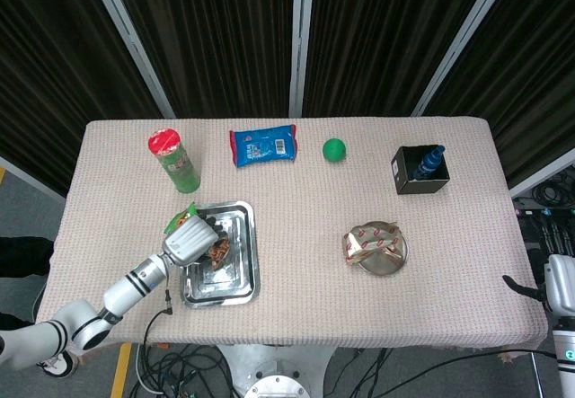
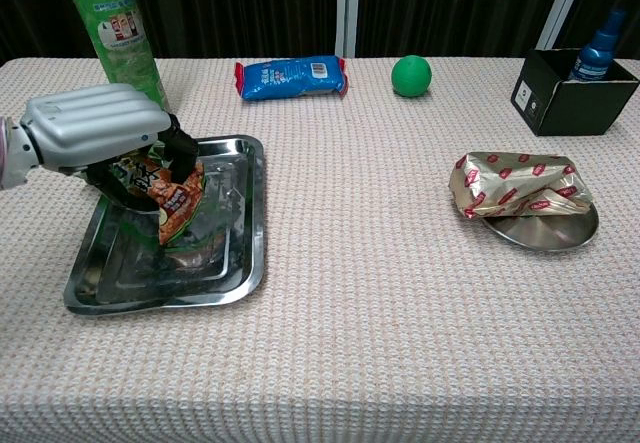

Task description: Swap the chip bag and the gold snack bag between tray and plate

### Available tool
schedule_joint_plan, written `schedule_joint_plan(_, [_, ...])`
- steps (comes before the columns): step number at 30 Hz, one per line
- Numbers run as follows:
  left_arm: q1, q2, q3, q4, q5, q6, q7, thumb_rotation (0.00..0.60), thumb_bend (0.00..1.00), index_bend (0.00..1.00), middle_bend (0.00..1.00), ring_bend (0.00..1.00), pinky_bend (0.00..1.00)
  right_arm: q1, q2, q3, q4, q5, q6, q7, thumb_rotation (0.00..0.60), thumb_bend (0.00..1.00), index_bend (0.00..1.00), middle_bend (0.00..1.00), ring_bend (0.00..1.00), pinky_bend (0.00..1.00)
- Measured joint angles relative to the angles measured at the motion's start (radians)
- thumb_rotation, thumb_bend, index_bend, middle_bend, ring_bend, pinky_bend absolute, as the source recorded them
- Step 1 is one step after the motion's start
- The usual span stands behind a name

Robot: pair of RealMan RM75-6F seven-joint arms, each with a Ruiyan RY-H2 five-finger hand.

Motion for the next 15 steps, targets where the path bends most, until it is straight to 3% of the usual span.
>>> schedule_joint_plan(11, [-0.03, -0.002, -0.033, -0.015, 0.014, 0.086, -0.046, 0.6, 0.35, 0.59, 0.54, 0.45, 0.55, -0.002, -0.001, 0.003, 0.008, 0.001, 0.005, 0.012, 0.6, 0.01, 0.0, 0.0, 0.0, 0.0])
schedule_joint_plan(15, [-0.087, -0.042, -0.076, 0.009, 0.012, 0.088, -0.091, 0.6, 0.36, 0.59, 0.54, 0.45, 0.55, -0.004, -0.003, 0.002, 0.013, 0.0, 0.007, 0.019, 0.6, 0.01, 0.0, 0.0, 0.0, 0.0])
